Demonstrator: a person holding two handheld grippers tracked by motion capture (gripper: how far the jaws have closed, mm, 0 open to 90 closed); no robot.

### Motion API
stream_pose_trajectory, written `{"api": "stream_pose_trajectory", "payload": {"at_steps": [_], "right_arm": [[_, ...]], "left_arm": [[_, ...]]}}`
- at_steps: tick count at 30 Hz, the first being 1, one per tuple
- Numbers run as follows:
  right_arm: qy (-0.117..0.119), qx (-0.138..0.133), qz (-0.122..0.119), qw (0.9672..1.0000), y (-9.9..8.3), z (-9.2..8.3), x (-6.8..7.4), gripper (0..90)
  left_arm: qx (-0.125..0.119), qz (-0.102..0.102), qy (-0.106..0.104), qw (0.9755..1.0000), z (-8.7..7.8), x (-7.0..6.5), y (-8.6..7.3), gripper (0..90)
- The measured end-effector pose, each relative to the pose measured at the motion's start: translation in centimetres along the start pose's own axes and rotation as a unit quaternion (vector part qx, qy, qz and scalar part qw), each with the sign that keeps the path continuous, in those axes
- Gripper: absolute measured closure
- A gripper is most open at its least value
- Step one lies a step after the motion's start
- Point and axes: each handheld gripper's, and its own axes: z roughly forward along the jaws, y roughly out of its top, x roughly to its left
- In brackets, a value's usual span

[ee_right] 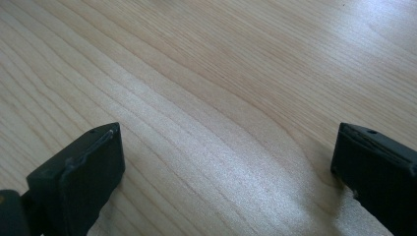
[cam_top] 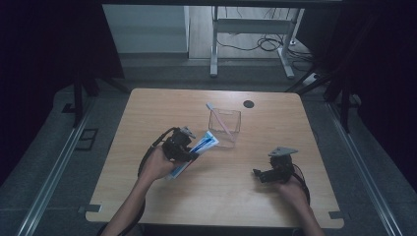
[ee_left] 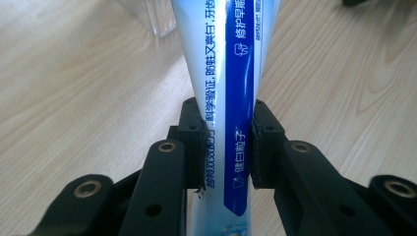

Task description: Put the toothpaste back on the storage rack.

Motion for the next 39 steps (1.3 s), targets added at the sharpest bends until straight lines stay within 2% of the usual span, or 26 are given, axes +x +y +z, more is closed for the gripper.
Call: {"api": "stream_pose_trajectory", "payload": {"at_steps": [12,15,22,30,36,39], "right_arm": [[0.000,0.000,-0.001,1.0000,0.0,0.0,0.0,0.0],[0.000,0.001,0.000,1.0000,0.0,0.0,0.0,0.0],[0.003,0.001,-0.003,1.0000,0.0,-0.1,0.0,0.0],[-0.001,0.000,0.001,1.0000,-0.1,-0.2,0.1,0.7],[-0.001,0.000,0.000,1.0000,-0.1,-0.2,0.1,0.8],[-0.001,0.000,0.001,1.0000,-0.1,-0.2,0.1,0.8]], "left_arm": [[-0.047,0.001,0.006,0.9989,-1.3,-0.6,1.2,72.0],[-0.055,0.000,0.000,0.9985,-1.5,-0.8,1.6,72.0],[-0.069,0.021,0.000,0.9974,-2.3,-1.7,2.8,72.1],[-0.089,0.051,0.005,0.9948,-3.8,-3.2,4.7,72.1],[-0.097,0.060,0.011,0.9934,-4.5,-3.7,6.3,72.2],[-0.107,0.054,0.014,0.9927,-4.4,-3.8,6.9,72.2]]}}
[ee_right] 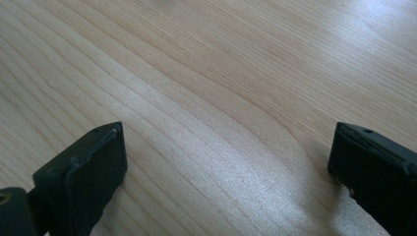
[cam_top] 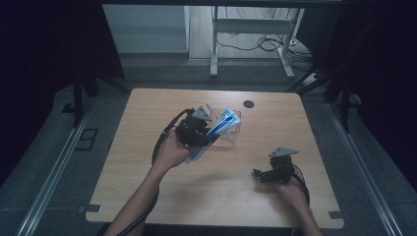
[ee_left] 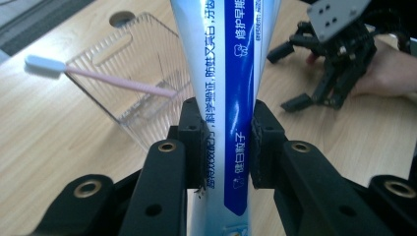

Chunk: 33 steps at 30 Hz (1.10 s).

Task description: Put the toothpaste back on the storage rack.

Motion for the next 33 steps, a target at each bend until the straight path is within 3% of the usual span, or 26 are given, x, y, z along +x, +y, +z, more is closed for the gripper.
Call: {"api": "stream_pose_trajectory", "payload": {"at_steps": [11,25,33], "right_arm": [[0.000,0.000,0.000,1.0000,0.0,0.0,0.0,0.8],[0.000,0.000,-0.001,1.0000,0.0,0.0,0.0,0.8],[-0.001,-0.002,0.000,1.0000,0.0,0.0,0.0,0.8]], "left_arm": [[-0.020,-0.010,0.019,0.9996,0.5,1.0,1.6,72.5],[-0.043,-0.026,0.026,0.9984,2.3,2.3,3.4,72.7],[-0.051,-0.024,0.037,0.9978,3.3,2.8,4.5,72.7]]}}
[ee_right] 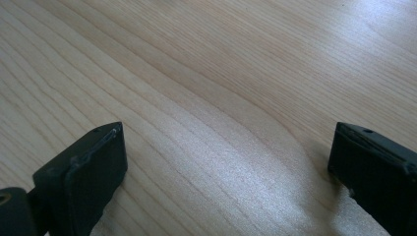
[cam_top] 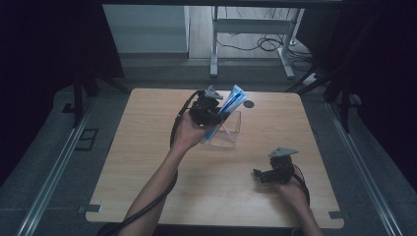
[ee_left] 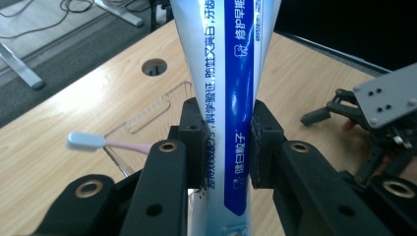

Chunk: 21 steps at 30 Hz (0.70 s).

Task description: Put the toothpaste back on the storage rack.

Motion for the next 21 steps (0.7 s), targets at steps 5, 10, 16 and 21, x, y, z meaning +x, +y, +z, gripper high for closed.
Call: {"api": "stream_pose_trajectory", "payload": {"at_steps": [5,10,16,21], "right_arm": [[0.000,0.000,0.000,1.0000,0.0,0.0,0.0,0.8],[0.000,0.000,-0.001,1.0000,0.0,0.0,0.0,0.8],[0.000,0.000,-0.001,1.0000,0.0,0.0,0.0,0.7],[0.001,0.001,0.000,1.0000,0.0,0.0,0.0,0.8]], "left_arm": [[-0.007,0.002,0.006,1.0000,0.6,0.4,0.7,72.8],[-0.008,0.005,0.013,0.9999,1.3,0.8,1.1,72.8],[-0.012,-0.004,0.016,0.9998,2.4,1.6,1.1,72.8],[-0.016,-0.014,0.024,0.9995,3.5,2.3,1.1,72.8]]}}
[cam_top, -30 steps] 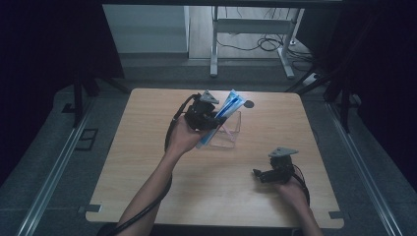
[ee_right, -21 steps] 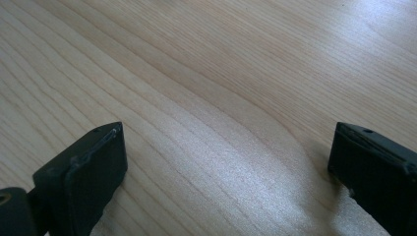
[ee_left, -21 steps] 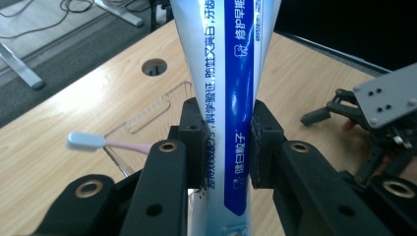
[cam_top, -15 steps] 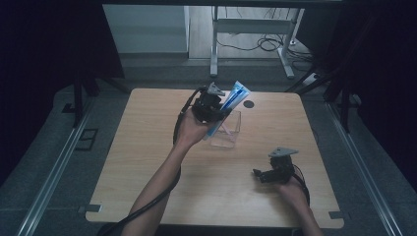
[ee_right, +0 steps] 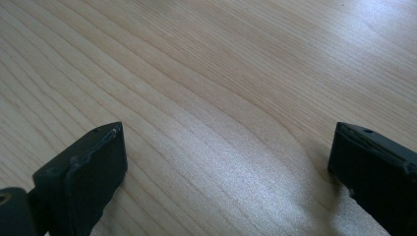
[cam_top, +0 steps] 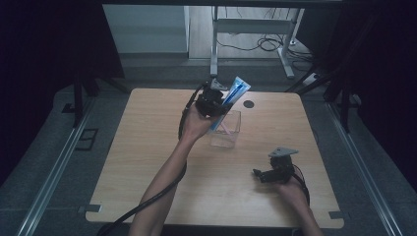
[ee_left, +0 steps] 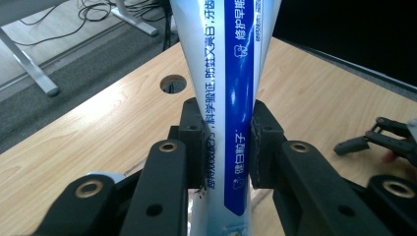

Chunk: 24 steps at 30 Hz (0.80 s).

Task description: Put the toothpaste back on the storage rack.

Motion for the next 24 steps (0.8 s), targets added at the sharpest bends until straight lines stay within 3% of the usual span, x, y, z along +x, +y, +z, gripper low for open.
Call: {"api": "stream_pose_trajectory", "payload": {"at_steps": [14,24], "right_arm": [[0.000,0.000,-0.001,1.0000,0.0,0.0,0.0,0.8],[0.000,-0.001,-0.001,1.0000,0.0,0.0,0.0,0.8]], "left_arm": [[-0.010,-0.026,0.003,0.9996,3.1,0.8,-0.3,72.9],[-0.017,-0.019,0.016,0.9996,4.1,0.6,0.4,72.9]]}}
